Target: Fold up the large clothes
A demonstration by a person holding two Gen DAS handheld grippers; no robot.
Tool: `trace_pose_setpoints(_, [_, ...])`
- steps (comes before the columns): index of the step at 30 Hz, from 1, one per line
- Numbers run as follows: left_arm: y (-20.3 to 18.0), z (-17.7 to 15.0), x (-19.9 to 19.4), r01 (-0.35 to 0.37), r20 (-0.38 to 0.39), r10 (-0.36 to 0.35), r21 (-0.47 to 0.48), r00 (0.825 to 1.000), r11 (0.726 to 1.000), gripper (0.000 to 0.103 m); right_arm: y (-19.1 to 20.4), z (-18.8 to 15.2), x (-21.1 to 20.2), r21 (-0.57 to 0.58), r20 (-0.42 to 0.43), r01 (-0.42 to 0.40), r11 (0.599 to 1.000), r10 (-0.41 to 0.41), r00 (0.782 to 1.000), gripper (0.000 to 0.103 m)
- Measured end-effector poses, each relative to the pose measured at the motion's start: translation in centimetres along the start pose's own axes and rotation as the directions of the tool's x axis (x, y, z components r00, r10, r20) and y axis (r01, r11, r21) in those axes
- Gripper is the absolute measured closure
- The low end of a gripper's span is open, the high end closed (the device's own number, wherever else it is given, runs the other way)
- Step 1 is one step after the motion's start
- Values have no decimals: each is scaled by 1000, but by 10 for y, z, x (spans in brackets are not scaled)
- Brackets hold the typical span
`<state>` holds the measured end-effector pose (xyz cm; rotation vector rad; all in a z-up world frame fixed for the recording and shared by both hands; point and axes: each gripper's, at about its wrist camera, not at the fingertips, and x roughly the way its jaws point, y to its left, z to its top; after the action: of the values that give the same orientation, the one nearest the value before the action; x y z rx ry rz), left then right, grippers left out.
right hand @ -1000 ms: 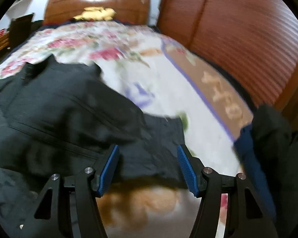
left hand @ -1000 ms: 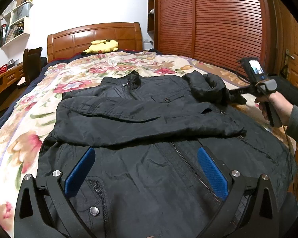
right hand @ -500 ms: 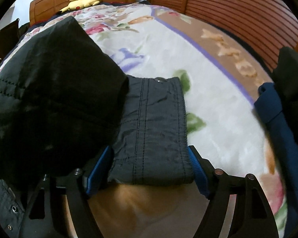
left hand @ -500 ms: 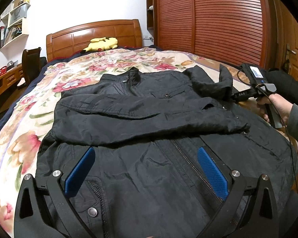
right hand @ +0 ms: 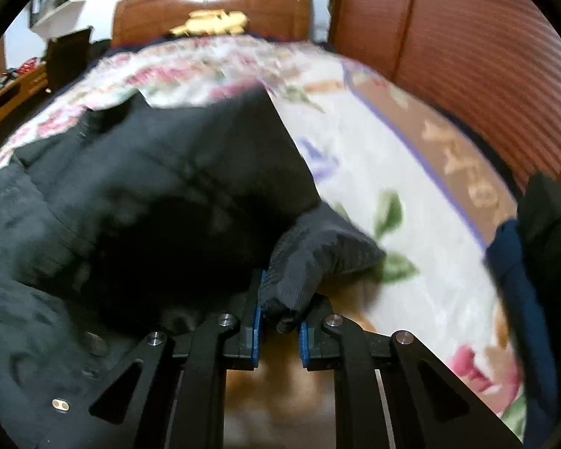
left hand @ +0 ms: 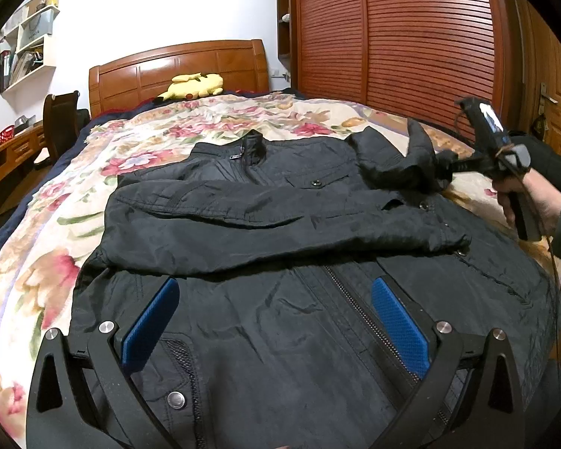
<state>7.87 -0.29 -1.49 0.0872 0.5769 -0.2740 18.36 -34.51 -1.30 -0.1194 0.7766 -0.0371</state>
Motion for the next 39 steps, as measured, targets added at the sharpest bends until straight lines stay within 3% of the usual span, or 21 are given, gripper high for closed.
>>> trace_pose_setpoints(6, [5, 1, -5, 1, 11, -1, -14, 1000, 1000, 0, 27, 19, -50, -74, 130, -28, 997, 38, 991, 88])
trace_pose_setpoints(15, [21, 0, -14, -20, 26, 21, -41, 999, 999, 0, 84, 25, -111, -217, 248, -124, 968, 178, 952, 88])
trace_pose_setpoints(25, [45, -2, -23, -54, 39, 57, -79, 998, 995, 0, 145, 6, -123, -365, 218, -254, 896, 347, 912, 88])
trace_pose_setpoints(35, [63, -5, -25, -73, 37, 78, -109, 996, 991, 0, 161, -7, -129, -463, 132, -343, 818, 446, 885, 87])
trace_pose_setpoints(37, [65, -5, -25, -76, 37, 81, -110, 996, 991, 0, 163, -8, -129, -467, 123, -352, 811, 454, 883, 79])
trace_pose_setpoints(39, [66, -5, -25, -78, 36, 82, -111, 996, 991, 0, 163, -8, -127, -469, 115, -352, 810, 451, 885, 61])
